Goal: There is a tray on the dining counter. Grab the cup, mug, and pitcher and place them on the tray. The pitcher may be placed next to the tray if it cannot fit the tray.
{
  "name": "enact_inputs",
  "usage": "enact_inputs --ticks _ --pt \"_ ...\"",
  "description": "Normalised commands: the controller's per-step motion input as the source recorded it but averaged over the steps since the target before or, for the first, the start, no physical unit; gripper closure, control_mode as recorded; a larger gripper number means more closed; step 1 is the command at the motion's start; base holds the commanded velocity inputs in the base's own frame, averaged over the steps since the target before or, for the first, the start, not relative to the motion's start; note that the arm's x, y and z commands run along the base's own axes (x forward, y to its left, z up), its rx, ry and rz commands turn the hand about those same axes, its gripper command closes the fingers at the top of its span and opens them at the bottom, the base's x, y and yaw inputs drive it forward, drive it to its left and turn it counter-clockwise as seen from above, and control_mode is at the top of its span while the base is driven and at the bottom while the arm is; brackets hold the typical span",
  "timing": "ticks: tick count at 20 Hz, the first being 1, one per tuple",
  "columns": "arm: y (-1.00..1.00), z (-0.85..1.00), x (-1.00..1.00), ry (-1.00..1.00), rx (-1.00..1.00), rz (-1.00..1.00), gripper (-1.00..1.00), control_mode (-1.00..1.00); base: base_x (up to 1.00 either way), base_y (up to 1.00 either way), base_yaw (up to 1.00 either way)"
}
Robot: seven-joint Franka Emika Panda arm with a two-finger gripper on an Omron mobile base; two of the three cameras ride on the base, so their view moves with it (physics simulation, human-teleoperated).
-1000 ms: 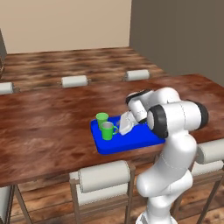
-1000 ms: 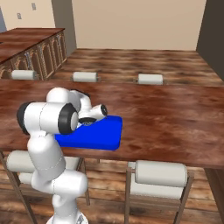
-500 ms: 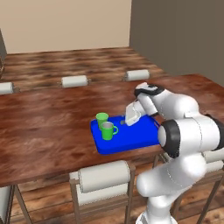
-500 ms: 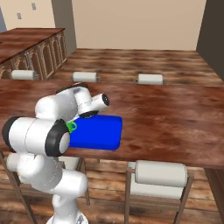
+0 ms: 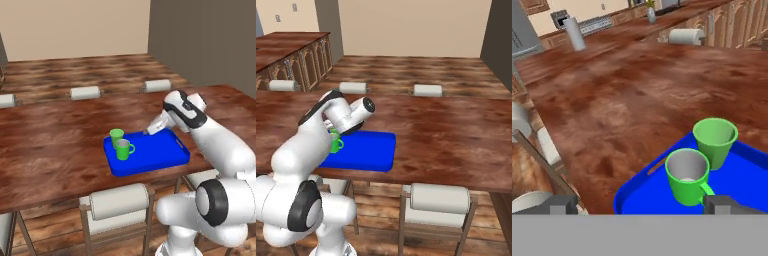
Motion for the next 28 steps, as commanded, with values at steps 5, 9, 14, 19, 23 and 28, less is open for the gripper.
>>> enact_inputs --ticks 5,9,14,19,23,28 --pt "-0.09 0.25 -0.66 0.13 -0.16 -0.29 -1.0 -1.0 0.0 0.0 0.0" --pt "-0.14 0.29 -0.58 0.11 -0.16 -0.32 -1.0 -1.0 0.0 0.0 0.0" --pt "-0.13 0.47 -0.42 0.17 -0.12 -0.34 -1.0 -1.0 0.0 0.0 0.0" --pt "-0.08 0.36 -0.41 0.19 -0.15 -0.22 -1.0 -1.0 0.0 0.0 0.0" --pt "-0.06 0.53 -0.28 0.14 -0.13 -0.11 -1.0 -1.0 0.0 0.0 0.0" --pt "-0.17 0.53 -0.3 0.07 -0.03 -0.02 -1.0 -1.0 0.0 0.0 0.0"
